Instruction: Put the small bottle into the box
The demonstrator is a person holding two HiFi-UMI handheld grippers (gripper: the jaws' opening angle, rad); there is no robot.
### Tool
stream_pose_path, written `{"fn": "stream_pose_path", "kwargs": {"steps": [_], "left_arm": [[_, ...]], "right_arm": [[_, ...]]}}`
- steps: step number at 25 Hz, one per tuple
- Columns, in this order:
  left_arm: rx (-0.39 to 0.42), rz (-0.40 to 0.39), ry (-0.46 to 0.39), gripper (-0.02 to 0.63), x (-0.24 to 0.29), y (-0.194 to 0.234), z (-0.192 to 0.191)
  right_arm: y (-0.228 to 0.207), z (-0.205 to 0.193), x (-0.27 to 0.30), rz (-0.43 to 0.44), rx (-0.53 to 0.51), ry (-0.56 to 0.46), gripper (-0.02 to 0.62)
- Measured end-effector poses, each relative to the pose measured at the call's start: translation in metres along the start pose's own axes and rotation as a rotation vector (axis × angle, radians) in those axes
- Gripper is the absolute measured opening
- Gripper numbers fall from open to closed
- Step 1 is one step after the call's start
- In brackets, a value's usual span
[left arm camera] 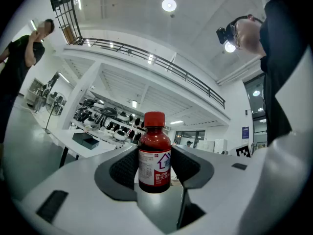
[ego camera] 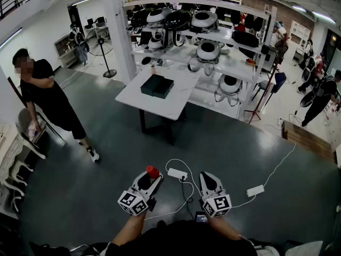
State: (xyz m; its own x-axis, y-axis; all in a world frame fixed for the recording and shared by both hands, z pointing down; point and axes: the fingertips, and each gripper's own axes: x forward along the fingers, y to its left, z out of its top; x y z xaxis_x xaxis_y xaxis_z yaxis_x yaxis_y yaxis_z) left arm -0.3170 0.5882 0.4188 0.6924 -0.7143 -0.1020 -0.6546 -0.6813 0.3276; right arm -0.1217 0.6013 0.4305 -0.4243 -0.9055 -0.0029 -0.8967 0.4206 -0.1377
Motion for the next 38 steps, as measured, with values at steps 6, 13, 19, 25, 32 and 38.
{"fn": "stream_pose_path", "kwargs": {"steps": [6,13,19,25,32,38], "left_arm": [[-0.021,-0.047,0.035,0.220,-0.020,0.000,0.006],[-0.038,-0.090,0.042,0.220,-0.017,-0.012,-0.001],[-0.043,-0.099,0.046,0.220,-0.007,-0.019,-0.002],[-0.033,-0.115,0.036,0.221,0.014,-0.042,-0.009],[-0.056,-0.103,0.030,0.221,0.036,-0.070,-0.025],[-0.071,-0.098,0.055,0.219,0.038,-0.083,-0.039]], "right_arm": [[0.032,-0.008,0.002,0.030,0.022,0.025,0.034],[0.029,-0.016,-0.007,0.027,0.024,0.046,0.034],[0.013,0.001,-0.012,0.036,0.031,-0.023,0.034],[-0.009,0.003,-0.029,0.061,0.020,-0.028,0.034],[-0.048,0.008,-0.068,0.020,-0.005,-0.039,0.034],[-0.066,-0.002,-0.083,-0.013,0.027,-0.024,0.034]]}}
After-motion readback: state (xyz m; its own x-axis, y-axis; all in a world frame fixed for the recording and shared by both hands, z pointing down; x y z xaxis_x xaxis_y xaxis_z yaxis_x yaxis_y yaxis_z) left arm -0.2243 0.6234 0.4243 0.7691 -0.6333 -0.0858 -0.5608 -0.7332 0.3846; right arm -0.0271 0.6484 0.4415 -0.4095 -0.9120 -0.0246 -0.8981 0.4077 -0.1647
